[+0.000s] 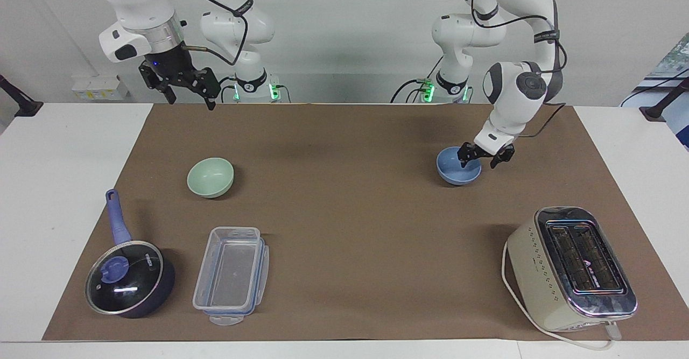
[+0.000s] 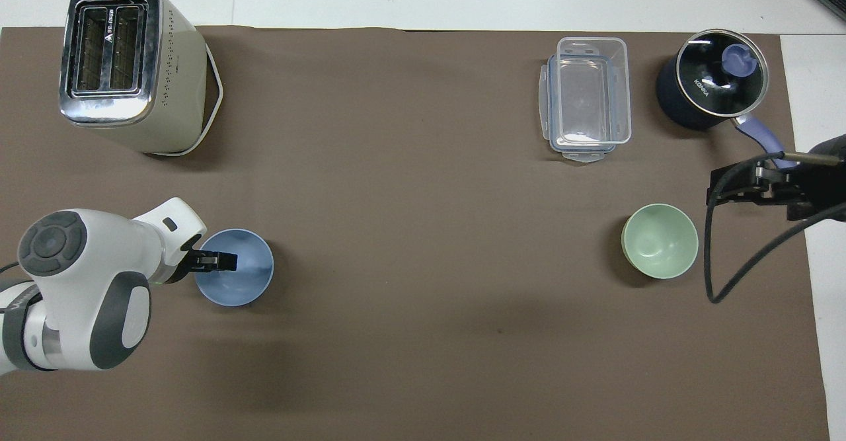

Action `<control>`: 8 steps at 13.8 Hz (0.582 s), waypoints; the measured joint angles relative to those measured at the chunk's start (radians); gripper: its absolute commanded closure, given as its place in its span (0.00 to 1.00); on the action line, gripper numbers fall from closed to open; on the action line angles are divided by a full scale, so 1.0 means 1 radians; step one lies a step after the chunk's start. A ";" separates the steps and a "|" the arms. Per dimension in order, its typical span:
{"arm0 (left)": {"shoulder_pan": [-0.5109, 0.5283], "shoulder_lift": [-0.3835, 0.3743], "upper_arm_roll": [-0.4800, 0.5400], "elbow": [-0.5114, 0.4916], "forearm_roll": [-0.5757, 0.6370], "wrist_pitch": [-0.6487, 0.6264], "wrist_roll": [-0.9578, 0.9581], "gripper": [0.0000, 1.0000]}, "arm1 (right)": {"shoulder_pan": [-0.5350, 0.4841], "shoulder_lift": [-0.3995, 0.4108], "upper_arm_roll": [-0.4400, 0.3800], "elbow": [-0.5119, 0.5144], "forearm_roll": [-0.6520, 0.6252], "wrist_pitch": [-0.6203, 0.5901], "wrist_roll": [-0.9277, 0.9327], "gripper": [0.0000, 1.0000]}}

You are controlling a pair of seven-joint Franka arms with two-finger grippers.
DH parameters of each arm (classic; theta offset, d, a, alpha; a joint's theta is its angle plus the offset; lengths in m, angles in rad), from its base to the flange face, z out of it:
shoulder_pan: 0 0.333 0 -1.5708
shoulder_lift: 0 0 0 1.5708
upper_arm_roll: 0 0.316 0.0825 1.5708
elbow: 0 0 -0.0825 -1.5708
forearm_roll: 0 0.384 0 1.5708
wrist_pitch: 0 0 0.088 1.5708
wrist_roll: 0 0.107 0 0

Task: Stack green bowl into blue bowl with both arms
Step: 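Close the left gripper on the blue bowl rim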

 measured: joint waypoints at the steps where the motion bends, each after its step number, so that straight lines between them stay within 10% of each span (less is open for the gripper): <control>1: -0.003 0.004 0.000 -0.012 0.000 0.016 -0.007 1.00 | 0.000 0.000 0.000 0.000 0.000 0.000 0.000 0.00; 8: -0.008 0.008 0.003 -0.007 -0.009 0.026 -0.006 1.00 | 0.000 0.000 0.000 0.000 0.000 0.000 0.000 0.00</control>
